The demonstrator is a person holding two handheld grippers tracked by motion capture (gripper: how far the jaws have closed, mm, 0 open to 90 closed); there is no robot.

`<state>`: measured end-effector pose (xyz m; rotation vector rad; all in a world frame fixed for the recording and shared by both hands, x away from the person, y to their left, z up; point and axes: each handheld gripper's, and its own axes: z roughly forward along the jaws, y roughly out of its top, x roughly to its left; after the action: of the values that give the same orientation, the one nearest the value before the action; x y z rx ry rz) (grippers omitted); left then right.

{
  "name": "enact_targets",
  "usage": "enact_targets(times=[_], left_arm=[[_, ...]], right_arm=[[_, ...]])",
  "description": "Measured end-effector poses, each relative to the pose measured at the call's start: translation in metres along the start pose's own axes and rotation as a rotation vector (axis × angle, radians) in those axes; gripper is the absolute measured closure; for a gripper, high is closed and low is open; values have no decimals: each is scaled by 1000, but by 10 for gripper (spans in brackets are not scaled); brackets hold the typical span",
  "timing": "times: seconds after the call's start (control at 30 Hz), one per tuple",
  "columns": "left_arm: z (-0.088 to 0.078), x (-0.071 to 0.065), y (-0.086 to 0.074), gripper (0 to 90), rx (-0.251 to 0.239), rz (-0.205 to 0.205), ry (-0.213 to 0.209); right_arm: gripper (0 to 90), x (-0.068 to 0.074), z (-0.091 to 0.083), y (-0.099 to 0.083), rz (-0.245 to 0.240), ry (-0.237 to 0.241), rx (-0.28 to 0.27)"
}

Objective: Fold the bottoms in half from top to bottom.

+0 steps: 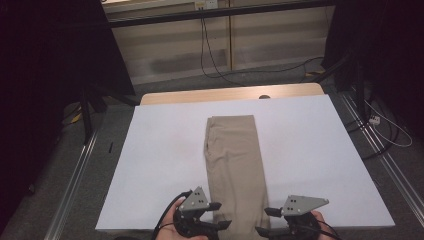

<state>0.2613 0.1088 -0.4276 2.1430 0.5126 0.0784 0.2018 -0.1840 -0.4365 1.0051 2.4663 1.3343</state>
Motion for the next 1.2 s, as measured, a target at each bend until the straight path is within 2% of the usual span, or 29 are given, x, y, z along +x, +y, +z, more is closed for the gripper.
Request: enact_targets(times=[0.07,0.17,0.3,0.33,0.37,0.47,0.5,0.57,0.63,0.67,0.7,0.77,0.87,0.93,0.97,1.0,1.1,1.2], left_arm=[[2,10,1,353,-12,-10,49],[7,24,3,254,-17,-10,99],[14,45,8,172,-29,-7,161],[14,51,11,178,-35,-6,184],[14,56,14,178,-47,-8,189],[15,71,20,175,-85,-47,208],[16,76,23,166,-89,-42,211],[17,86,28,129,-88,-82,212],[16,94,36,160,-79,-121,223],[16,97,39,146,-95,-124,232],[17,100,42,135,-102,-110,234],[18,108,47,149,-109,-99,251],[23,125,55,138,-129,-87,271],[28,136,57,145,-145,-92,269],[29,140,59,151,-137,-84,277],[30,147,61,158,-128,-86,295],[31,164,65,153,-149,-120,307],[34,180,70,153,-158,-125,334]], right_arm=[[337,-7,3,4,5,-26,-6],[331,-20,9,9,12,-51,-2],[314,-42,16,18,24,-83,-19],[311,-46,17,21,24,-85,-23],[310,-52,19,24,24,-89,-31],[294,-69,26,37,33,-86,-39],[287,-74,28,41,28,-94,-41],[286,-87,34,49,24,-118,-40],[287,-97,38,57,30,-133,-44],[293,-102,40,62,33,-127,-46],[288,-107,41,66,38,-125,-54],[282,-116,43,73,49,-127,-80],[255,-129,46,82,53,-164,-114],[252,-139,48,90,54,-186,-106],[256,-143,47,94,64,-191,-107],[259,-147,47,97,73,-197,-103],[247,-161,47,108,93,-216,-126],[228,-172,52,118,96,-227,-124]])
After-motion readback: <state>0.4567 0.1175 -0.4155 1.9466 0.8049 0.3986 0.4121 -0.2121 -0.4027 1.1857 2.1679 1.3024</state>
